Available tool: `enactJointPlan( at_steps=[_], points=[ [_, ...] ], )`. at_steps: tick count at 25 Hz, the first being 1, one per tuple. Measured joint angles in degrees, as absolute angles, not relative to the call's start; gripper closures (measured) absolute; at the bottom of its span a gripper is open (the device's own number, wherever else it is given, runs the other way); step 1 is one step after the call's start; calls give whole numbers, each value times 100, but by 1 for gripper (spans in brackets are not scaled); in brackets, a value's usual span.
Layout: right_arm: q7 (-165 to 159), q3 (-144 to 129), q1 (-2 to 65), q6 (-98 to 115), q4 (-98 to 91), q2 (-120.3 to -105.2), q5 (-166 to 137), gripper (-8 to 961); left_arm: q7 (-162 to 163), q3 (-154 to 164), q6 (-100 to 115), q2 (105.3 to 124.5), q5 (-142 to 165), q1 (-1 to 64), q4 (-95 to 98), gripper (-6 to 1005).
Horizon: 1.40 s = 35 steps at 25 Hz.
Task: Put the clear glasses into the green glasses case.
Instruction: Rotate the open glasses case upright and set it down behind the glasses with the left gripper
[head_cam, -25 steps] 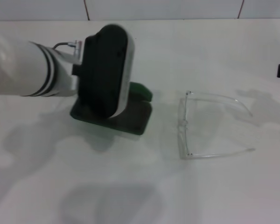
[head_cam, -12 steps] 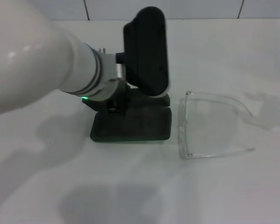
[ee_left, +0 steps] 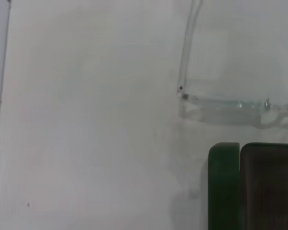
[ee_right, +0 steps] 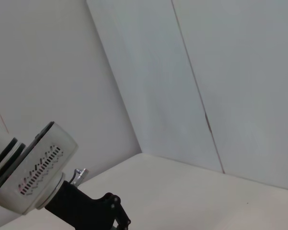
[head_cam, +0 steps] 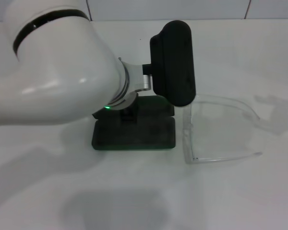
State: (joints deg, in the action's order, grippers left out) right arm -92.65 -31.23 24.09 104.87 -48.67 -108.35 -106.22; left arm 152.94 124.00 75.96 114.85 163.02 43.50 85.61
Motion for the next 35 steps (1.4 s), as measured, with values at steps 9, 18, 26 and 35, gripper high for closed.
enactJointPlan(
  at_steps=[9,18,26,35],
  points=[
    [-9255,-2976,2402,10608,-4834,-10792,-10609,276,15413,12388,7477,11555,16304,4302,8857,820],
    [-9254,-2970,2385,10669,-4833,-10793,-10583,277,15398,12393,7468,11652,16297,4344,8750,820],
    [-9246,-2951,2380,10724,-4840,-10792,-10560,277,15456,12365,7394,11671,16293,4394,8574,819],
    [-9246,-2860,2382,10797,-4837,-10752,-10555,277,15706,12509,7326,11746,16297,4732,8144,819]
  ],
)
